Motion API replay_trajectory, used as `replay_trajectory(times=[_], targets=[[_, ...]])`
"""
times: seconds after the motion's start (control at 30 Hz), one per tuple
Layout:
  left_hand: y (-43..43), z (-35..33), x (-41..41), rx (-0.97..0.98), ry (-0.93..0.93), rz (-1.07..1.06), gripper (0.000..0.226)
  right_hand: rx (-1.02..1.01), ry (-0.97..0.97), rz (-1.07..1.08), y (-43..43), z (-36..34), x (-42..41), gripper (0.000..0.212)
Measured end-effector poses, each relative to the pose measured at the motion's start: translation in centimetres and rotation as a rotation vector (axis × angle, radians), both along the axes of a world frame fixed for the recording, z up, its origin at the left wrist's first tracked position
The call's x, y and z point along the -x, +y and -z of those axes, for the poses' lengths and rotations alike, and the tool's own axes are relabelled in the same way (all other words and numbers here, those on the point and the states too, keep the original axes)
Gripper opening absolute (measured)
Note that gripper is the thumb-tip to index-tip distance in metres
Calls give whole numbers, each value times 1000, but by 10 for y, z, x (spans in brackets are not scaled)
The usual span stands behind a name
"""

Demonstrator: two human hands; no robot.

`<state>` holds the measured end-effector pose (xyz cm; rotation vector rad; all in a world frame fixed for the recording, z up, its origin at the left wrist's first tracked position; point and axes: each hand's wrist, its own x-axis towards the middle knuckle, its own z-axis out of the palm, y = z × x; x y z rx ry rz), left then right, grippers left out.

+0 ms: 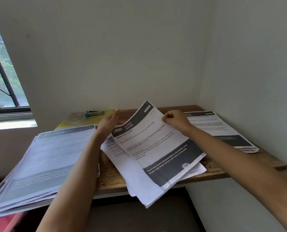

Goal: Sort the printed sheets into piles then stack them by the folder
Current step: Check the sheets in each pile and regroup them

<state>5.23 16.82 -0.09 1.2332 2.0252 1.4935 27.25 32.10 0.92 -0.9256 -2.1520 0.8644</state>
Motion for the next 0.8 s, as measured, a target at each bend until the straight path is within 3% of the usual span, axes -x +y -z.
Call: replay_trajectory(times=[0.07,0.13,0.3,0.37,0.47,0.53,0.63,0.7,0.8], targets=[[-1,0,-6,40,267,-33,39,21,18,9,-3,7,1,14],[-1,4,-5,92,439,-38,46,64,27,-10,-5,11,1,14],[2,11,7,215,535,-80,81,173,108,-58,-6,13,2,17],[4,10,4,200,535,-85,75,215,114,-93,-9,12,0,15],[6,8,-6,159,515,-51,43,218,54,-171,-16,7,-3,7],[6,10,-8,135,512,-41,31,174,-20,-207,-16,4,-3,14],[7,16,-6,119,478,-31,20,48,-86,-99,-4,4,-3,17],[7,19,-6,92,464,-31,16,-53,-255,50,11,9,-4,22],[8,21,-9,72,460,-8,11,-37,-448,106,18,17,-5,25]])
